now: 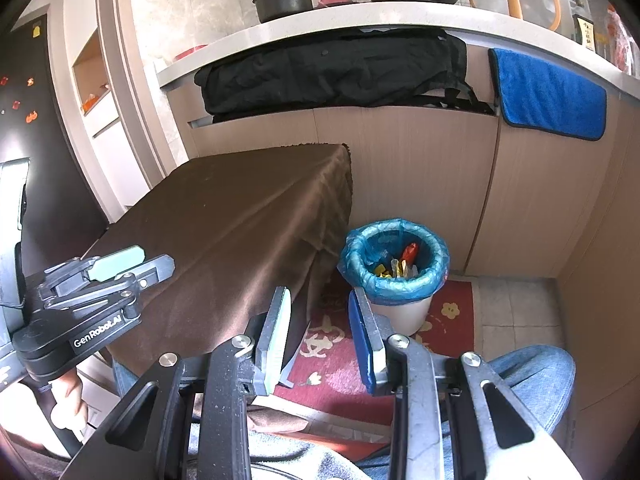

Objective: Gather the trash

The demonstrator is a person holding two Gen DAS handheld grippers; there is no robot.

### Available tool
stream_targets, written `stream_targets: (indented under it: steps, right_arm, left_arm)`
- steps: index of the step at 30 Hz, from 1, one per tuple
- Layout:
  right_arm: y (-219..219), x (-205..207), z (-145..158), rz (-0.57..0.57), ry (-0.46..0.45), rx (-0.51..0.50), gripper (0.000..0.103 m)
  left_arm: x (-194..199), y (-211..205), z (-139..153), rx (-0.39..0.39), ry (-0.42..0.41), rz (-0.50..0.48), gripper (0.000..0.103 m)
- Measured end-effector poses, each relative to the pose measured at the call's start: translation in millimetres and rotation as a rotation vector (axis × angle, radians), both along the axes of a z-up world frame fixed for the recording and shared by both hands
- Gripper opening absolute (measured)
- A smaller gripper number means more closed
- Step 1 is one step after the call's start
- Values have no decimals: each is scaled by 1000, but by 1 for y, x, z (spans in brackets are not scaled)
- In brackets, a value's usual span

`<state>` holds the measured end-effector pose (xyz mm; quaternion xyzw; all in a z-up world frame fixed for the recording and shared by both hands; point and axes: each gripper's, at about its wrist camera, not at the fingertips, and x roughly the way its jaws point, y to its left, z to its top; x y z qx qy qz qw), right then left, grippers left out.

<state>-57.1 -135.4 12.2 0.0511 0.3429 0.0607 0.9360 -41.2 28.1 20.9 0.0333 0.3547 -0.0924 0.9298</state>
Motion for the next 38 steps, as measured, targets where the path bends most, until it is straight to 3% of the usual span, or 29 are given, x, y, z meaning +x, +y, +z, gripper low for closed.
stream_targets:
  steps: [38]
  right_arm:
    - [23,-12,11,-118,-25,-12,30]
  left_arm:
    - [1,0,3,-15,13,-28,41]
